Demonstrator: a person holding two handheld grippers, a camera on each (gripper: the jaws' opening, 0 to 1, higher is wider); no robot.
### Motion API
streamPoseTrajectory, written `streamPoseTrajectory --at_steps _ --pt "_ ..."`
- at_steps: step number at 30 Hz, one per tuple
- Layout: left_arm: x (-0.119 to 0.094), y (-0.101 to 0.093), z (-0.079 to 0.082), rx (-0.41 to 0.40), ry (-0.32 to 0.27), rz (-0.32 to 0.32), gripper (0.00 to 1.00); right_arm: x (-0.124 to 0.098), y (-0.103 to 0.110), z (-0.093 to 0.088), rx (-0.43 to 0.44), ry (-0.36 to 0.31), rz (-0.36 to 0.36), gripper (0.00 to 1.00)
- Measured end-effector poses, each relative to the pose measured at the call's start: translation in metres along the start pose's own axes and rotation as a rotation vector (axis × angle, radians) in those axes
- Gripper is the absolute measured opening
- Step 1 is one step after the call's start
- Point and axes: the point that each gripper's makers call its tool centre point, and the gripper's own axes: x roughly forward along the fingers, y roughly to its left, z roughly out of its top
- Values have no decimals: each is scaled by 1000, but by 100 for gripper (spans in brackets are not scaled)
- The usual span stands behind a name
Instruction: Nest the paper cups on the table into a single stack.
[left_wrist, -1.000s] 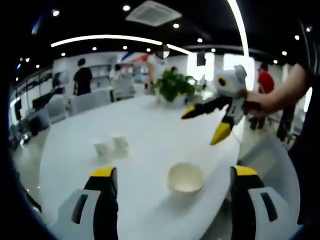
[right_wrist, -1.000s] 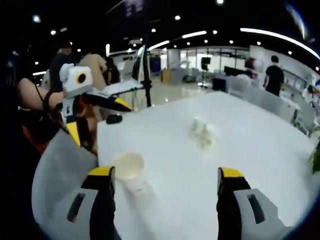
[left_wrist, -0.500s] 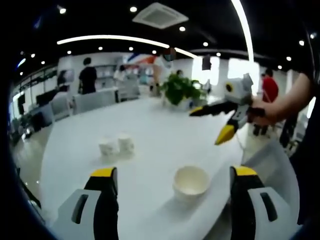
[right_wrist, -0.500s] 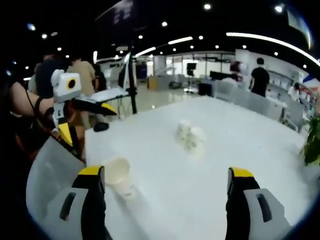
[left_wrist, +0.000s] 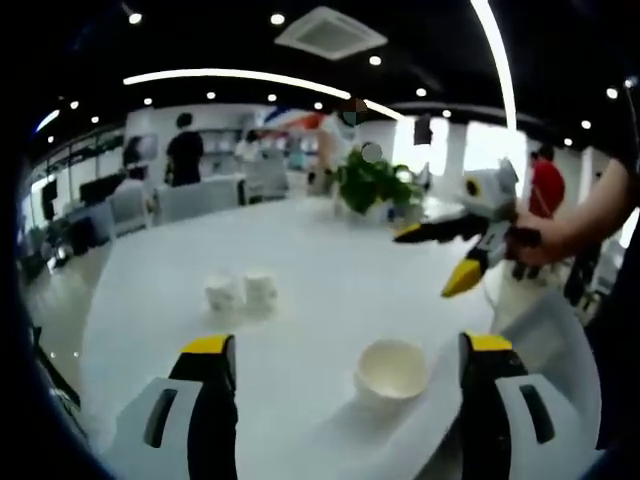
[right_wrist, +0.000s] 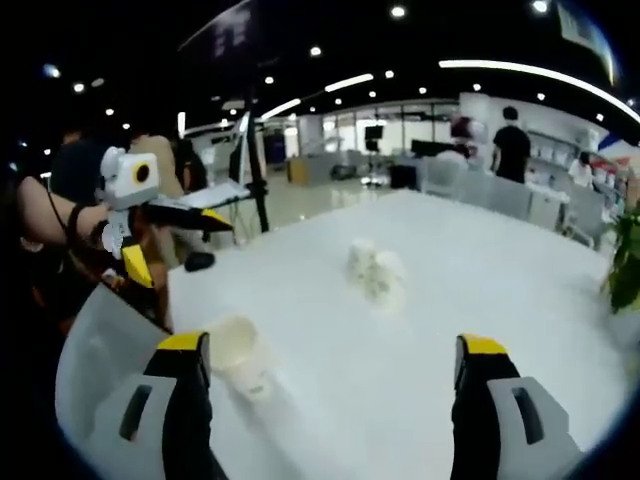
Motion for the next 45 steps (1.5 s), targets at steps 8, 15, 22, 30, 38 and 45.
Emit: streamPoseTrajectory --at_steps 8,15,22,30,38,45 --pt "3 10 -4 1 18 17 90 -2 -3 -1 12 2 -4 100" --pt "8 22 -5 -3 24 27 89 -2 -3 -4 20 7 0 100" --pt "18 42 -8 -16 45 33 88 2 -6 -2 21 3 3 100" --pt "34 61 -5 10 72 32 87 7 -10 -2 47 -7 7 100" --pt "50 79 -5 -6 81 41 86 9 -14 -7 72 -8 12 100" --pt "67 94 -3 -15 85 55 85 7 -24 -12 85 -6 2 99"
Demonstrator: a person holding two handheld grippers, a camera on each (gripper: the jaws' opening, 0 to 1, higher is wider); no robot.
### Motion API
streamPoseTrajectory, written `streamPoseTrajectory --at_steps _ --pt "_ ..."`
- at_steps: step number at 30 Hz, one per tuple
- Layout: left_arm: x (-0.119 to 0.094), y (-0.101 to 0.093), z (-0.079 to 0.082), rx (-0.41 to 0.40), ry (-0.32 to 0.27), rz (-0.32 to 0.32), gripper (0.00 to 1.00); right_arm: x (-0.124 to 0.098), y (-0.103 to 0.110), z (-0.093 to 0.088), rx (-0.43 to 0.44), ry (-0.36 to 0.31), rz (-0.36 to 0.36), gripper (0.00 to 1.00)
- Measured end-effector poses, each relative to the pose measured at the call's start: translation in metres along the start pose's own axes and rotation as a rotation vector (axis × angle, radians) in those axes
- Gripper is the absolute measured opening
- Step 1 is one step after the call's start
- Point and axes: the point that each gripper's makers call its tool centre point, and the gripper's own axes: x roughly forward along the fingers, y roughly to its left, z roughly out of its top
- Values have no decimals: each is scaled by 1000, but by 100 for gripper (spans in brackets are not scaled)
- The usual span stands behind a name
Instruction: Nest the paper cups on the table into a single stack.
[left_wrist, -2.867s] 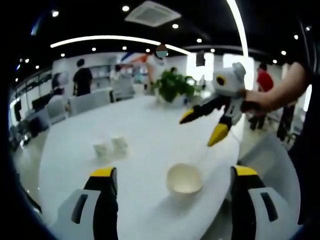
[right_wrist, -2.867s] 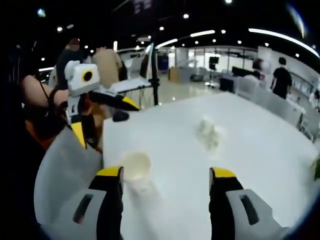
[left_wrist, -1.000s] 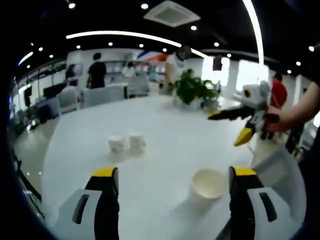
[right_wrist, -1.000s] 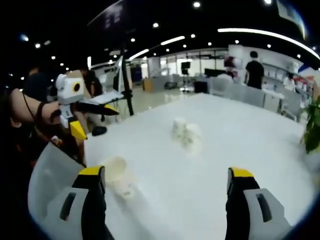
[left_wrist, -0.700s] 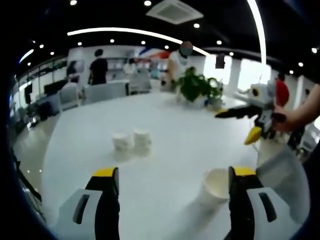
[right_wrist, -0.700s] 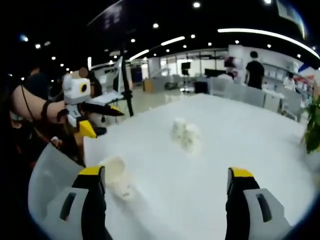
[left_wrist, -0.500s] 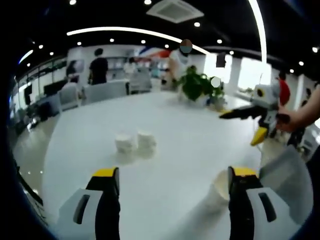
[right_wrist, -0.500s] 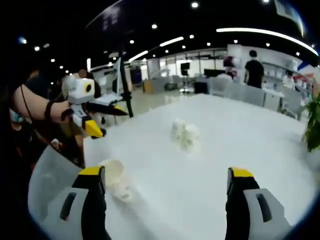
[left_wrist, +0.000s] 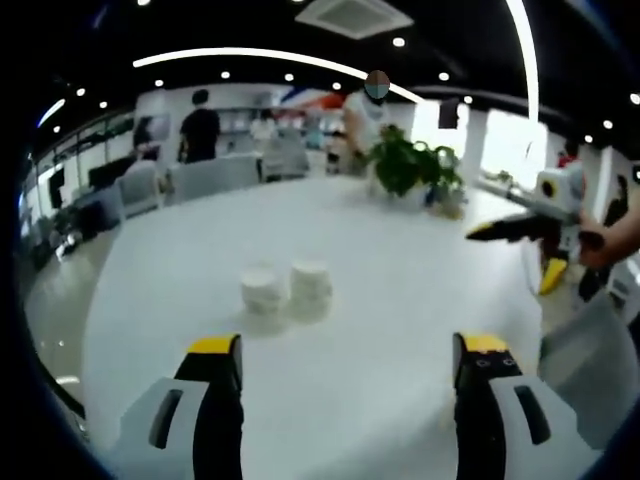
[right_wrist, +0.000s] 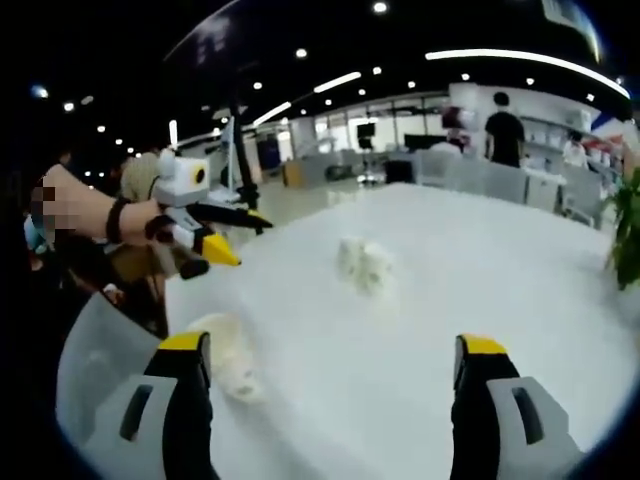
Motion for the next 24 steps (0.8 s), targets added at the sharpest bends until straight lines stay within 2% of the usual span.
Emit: streamPoseTrajectory --at_steps 4,10,24 --pt "9 10 5 -32 -20 10 84 1 -6 -3 12 0 -7 99" --pt "22 26 3 -47 -19 33 84 3 -10 -10 45 -1 -12 99" --pt "52 61 1 -29 -23 96 79 6 -10 -29 93 14 -8 99"
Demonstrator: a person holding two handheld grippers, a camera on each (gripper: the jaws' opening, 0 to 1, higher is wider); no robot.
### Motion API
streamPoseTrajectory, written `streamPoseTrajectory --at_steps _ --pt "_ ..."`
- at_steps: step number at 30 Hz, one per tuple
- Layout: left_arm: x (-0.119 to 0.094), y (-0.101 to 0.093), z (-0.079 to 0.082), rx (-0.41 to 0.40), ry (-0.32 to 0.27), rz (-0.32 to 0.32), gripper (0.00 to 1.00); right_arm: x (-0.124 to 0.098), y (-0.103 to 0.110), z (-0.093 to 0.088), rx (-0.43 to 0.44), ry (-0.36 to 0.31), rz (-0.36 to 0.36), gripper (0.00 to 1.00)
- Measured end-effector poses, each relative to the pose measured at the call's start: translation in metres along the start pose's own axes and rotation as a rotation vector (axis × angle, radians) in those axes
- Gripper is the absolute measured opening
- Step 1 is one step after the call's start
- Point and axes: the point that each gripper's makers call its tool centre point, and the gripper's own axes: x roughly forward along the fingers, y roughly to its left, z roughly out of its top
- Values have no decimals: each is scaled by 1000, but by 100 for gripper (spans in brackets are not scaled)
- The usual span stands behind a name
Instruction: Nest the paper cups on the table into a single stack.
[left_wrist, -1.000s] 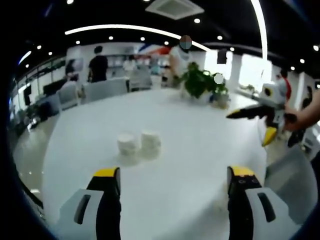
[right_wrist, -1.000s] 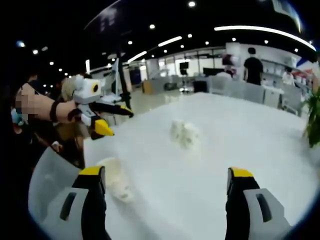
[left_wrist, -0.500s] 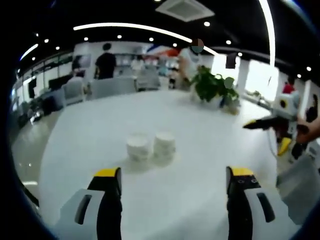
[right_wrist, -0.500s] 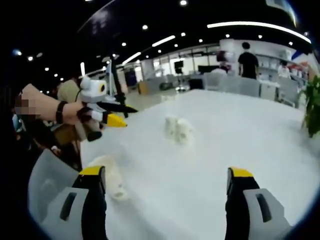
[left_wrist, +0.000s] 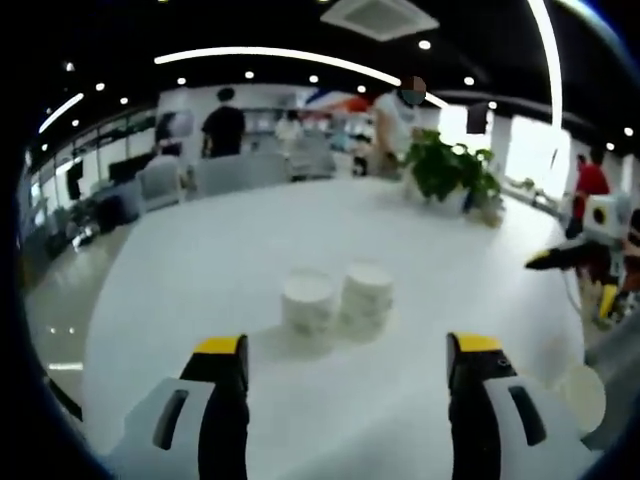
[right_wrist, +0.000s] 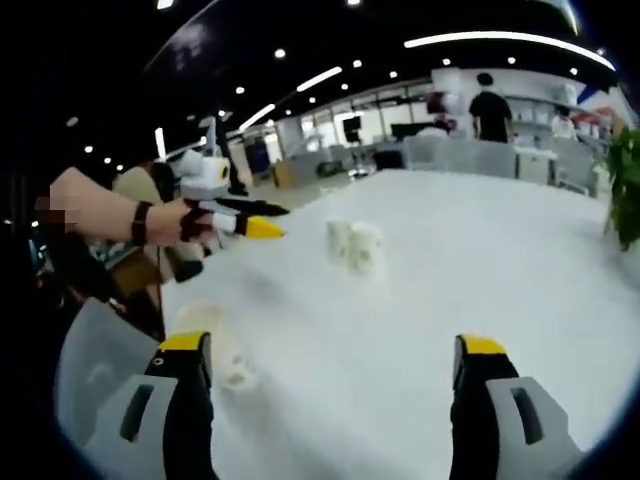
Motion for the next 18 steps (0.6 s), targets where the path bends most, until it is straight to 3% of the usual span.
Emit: streamPoseTrajectory --at_steps 14,18 --pt "34 13 1 16 -2 0 76 -10 -8 -10 31 11 -15 99" --pt "39 24 1 45 5 43 78 -14 -10 -14 39 15 -25 99"
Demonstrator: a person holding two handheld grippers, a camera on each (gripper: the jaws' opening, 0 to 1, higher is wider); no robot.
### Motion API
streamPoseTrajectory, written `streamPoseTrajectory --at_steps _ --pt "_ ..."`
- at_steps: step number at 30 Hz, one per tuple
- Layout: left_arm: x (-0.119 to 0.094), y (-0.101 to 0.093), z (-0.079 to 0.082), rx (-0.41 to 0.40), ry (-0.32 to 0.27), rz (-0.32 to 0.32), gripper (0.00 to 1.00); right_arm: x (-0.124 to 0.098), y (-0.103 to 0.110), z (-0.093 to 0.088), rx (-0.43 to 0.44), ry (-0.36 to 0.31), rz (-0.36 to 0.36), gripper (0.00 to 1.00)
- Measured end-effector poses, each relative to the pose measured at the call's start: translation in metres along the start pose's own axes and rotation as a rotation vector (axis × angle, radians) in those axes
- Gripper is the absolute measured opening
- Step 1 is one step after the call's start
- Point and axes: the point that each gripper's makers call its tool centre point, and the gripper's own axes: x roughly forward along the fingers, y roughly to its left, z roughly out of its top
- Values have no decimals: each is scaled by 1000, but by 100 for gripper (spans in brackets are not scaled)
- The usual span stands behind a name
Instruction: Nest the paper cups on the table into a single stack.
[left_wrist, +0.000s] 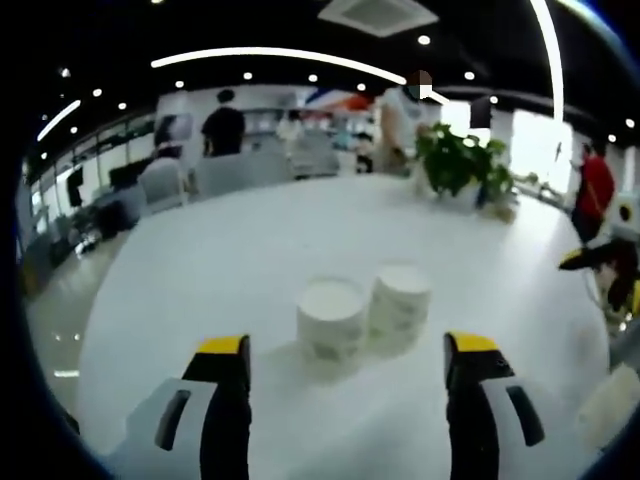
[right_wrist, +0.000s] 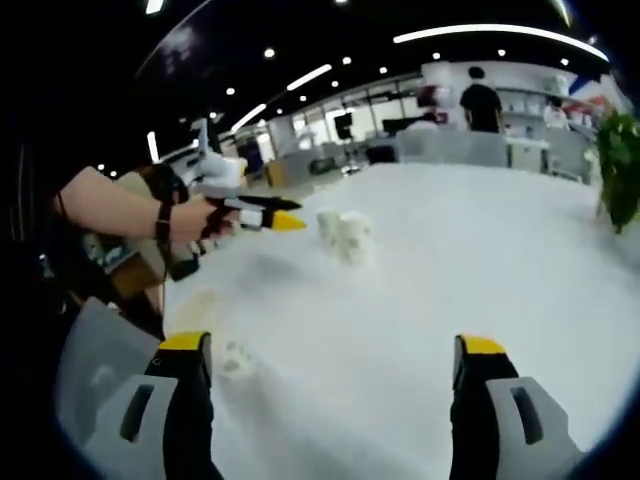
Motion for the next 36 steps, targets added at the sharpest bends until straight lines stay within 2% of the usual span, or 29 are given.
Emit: streamPoseTrajectory --at_steps 6,16,18,25,29,36 --pt "8 8 1 -22 1 7 73 -4 0 -5 24 -1 -11 99" --pt "29 8 -2 10 14 0 72 -11 -3 -14 41 9 -21 99" --pt "31 7 0 15 0 -8 71 -12 -3 -17 43 18 -22 99" --pt "38 8 -3 42 12 -12 71 -15 -2 -22 48 25 -21 99" --pt "41 9 -3 48 11 -15 70 -16 -2 -21 43 26 -22 99" --pt "46 14 -2 66 7 -9 63 -17 -4 -16 34 24 -15 98"
